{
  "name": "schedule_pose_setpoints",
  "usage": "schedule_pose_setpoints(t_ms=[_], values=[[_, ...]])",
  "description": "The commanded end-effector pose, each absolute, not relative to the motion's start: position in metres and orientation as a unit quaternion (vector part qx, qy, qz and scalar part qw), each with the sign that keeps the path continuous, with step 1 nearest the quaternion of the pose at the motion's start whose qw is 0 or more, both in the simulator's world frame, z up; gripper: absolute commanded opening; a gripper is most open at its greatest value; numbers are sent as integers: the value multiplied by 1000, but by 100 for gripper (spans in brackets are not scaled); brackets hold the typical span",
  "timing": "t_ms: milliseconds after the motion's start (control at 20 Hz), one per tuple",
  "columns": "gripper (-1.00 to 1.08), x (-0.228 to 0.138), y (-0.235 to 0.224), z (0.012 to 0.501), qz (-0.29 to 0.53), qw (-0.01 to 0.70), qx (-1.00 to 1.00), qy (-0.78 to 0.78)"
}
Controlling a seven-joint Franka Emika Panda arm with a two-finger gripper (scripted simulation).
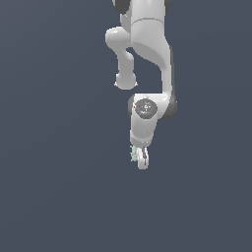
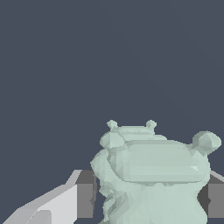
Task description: Pick up the object and move it to a goal position.
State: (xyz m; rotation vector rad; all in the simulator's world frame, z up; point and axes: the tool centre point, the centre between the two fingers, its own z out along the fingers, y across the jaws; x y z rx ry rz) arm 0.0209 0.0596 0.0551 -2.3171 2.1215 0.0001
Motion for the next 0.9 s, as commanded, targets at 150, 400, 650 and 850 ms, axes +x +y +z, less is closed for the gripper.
schedule_pose_setpoints(t_ms=[150, 400, 650, 850], values=[[-100, 12, 56, 62, 0, 0, -738, 675], [-100, -4, 49, 75, 0, 0, -738, 675], [-100, -29, 39, 94, 1, 1, -738, 675], [-100, -54, 29, 114, 1, 1, -738, 675]])
